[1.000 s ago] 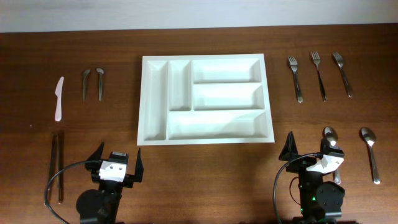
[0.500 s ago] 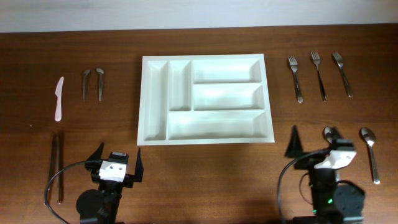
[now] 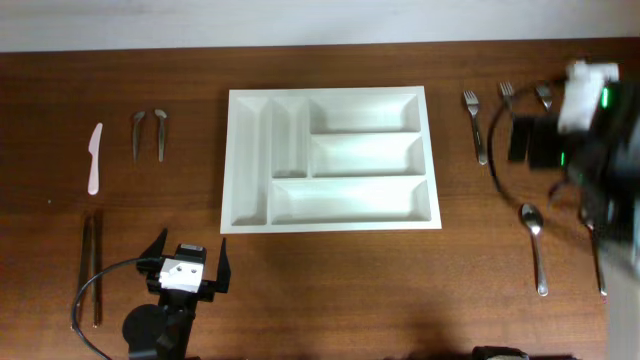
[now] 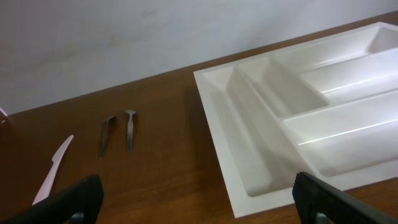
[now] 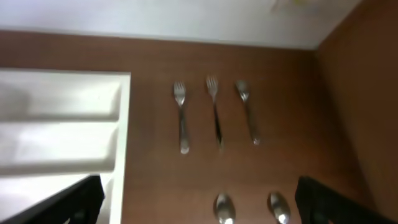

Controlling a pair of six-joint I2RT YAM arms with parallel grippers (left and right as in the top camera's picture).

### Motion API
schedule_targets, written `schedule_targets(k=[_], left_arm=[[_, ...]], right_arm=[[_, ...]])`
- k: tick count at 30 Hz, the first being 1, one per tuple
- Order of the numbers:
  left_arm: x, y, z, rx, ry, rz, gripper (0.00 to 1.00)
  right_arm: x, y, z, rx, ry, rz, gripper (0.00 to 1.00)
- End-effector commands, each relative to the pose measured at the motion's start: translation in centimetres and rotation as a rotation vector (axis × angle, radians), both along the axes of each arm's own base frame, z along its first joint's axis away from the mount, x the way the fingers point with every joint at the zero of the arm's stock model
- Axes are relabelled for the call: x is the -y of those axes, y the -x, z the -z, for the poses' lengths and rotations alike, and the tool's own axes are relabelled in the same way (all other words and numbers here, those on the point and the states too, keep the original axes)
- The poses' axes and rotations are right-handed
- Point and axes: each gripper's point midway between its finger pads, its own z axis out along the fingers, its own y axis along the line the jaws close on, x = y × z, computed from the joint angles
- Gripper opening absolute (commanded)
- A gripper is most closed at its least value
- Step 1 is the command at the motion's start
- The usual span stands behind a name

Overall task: Pack container
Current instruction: 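Move the right gripper up to the leftmost silver fork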

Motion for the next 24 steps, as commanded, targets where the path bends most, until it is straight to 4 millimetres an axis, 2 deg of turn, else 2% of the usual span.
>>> schedule_targets(k=[1, 5, 10, 13, 16, 19, 24], left_arm=[[0.0, 0.0, 0.2, -0.004, 0.002, -0.002, 0.99], [0.0, 0.0, 0.2, -0.004, 0.002, -0.002, 0.99], [0.0, 0.0, 0.2, -0.004, 0.001, -0.002, 0.99], [0.0, 0.0, 0.2, -0.004, 0.002, -0.002, 0.99], [0.0, 0.0, 0.2, -0.004, 0.001, -0.002, 0.99], [0.0, 0.0, 0.2, -0.004, 0.001, -0.002, 0.99], [0.0, 0.0, 0.2, -0.004, 0.002, -0.002, 0.99]], right_arm=[[-0.1, -2.9, -0.6, -0.061, -0.012, -0.034, 0.99], [1.4, -5.6, 1.5, -0.158, -0.032, -0.012, 0.99], [3.2, -8.3, 7.3, -0.310, -0.167, -0.102, 0.99], [5.5, -9.6, 10.6, -0.362, -0.209, -0.049, 0.99], [6.6, -11.6, 12.9, -0.363, -0.224, -0.043, 0.99], [6.7, -13.2, 15.7, -0.394, -0.234, -0.051, 0.99], [4.9, -15.1, 20.6, -0.474, -0.248, -0.092, 0.99]])
